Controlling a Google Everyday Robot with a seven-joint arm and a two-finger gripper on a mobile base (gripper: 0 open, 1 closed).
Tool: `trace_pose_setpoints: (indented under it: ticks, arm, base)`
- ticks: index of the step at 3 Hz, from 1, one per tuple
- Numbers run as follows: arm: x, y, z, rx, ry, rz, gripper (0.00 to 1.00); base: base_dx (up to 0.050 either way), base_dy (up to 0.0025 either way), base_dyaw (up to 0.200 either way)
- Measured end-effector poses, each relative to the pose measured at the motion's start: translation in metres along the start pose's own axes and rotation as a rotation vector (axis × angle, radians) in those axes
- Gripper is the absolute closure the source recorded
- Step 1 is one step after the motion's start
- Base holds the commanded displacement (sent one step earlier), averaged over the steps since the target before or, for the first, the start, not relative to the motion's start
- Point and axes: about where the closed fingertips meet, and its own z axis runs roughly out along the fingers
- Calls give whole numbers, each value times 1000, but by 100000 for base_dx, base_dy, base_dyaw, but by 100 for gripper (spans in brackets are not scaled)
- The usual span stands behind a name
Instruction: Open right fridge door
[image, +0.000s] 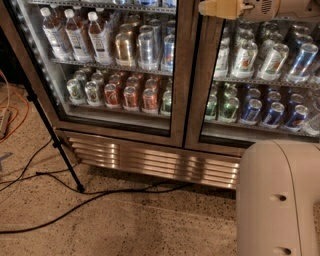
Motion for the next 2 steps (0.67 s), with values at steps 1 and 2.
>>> trace_pose_setpoints:
  ticks: [1,2]
  arm:
    - [-1,0,-1,2,-1,0,100]
    - [-1,0,-1,3,-1,0,100]
  base:
    - [4900,1,-4]
    - [0,0,0]
